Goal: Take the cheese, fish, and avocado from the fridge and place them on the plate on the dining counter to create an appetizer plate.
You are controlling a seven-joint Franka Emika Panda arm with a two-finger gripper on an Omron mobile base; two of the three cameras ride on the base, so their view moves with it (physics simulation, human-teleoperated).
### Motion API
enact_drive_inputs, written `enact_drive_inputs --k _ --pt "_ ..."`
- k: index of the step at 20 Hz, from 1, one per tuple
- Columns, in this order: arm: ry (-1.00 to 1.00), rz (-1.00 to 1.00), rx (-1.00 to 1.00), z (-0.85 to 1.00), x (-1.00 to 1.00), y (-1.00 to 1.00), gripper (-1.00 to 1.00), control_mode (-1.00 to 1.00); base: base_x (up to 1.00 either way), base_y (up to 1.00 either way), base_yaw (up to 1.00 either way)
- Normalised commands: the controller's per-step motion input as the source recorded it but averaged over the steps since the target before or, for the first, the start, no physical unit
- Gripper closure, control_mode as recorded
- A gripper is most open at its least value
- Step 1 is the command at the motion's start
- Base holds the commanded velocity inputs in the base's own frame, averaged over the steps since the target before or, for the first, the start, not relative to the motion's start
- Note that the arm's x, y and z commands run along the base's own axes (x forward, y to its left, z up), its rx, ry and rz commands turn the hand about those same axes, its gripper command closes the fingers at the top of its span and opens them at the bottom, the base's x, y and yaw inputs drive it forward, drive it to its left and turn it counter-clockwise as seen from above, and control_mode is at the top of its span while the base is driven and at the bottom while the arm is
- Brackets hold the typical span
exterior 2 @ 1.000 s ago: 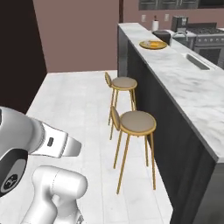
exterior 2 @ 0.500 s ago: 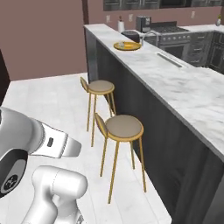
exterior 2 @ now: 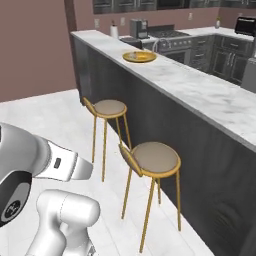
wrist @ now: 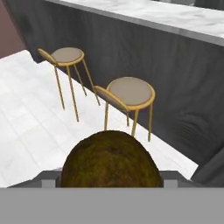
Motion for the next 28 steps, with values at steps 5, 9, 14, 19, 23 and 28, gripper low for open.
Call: enact_drive_inputs --k 5,9,14,19,23,28 --pt "0.00 0.00 0.00 0.00 0.00 0.00 1.00 1.00 0.48 1.00 -0.33" --pt "0.00 0.00 0.00 0.00 0.00 0.00 1.00 1.00 0.53 1.00 -0.33" --pt "0.00 0.00 0.00 0.00 0.00 0.00 1.00 1.00 0.57 1.00 -0.34" --pt "0.00 0.00 0.00 0.00 0.00 0.00 1.00 1.00 0.58 0.91 -0.36" --pt "0.00 0.00 0.00 0.00 0.00 0.00 1.00 1.00 0.54 0.79 -0.37" --pt "0.00 0.00 0.00 0.00 0.00 0.00 1.00 1.00 0.48 0.59 -0.37"
